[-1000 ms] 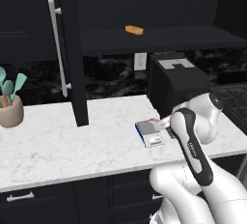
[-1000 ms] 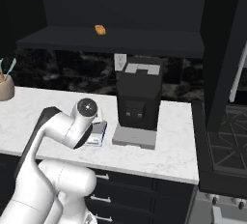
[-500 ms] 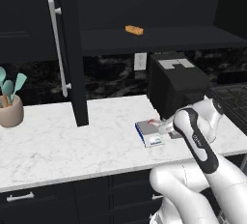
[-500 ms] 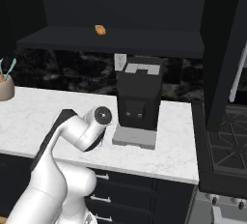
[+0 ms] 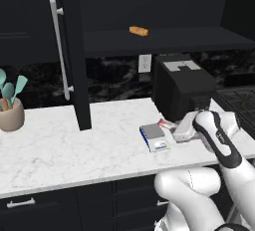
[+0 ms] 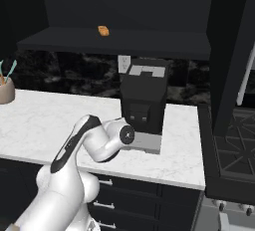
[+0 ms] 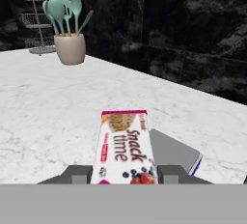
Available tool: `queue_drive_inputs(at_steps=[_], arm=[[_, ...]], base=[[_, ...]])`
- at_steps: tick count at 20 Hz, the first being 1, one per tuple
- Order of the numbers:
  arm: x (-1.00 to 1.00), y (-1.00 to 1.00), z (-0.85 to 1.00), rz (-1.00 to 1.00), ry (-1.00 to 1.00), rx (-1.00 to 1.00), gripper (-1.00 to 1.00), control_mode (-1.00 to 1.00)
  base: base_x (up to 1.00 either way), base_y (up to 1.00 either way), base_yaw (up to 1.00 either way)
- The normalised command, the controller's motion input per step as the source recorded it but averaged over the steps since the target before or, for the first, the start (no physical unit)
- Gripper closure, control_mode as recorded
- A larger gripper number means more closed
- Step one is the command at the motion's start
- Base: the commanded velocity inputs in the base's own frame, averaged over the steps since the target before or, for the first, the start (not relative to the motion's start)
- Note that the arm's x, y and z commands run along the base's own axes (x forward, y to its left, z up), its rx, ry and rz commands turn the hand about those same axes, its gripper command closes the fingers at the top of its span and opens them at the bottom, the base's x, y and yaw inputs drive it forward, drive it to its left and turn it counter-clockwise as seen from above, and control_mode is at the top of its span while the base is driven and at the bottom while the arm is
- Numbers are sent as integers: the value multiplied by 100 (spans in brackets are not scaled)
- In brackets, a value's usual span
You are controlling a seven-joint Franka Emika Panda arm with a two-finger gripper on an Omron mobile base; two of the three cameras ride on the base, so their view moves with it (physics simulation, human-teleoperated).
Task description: Pick the bar and place it on the digital scale for weighing, and close the cabinet.
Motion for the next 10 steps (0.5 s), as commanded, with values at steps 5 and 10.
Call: queue_drive_inputs(at_steps=[5,10], arm=[[21,11,-47,3,-5,3,100,-100],[33,42,-40,0,-2,0,100,-100]], base=[[0,0,0],[0,0,0]])
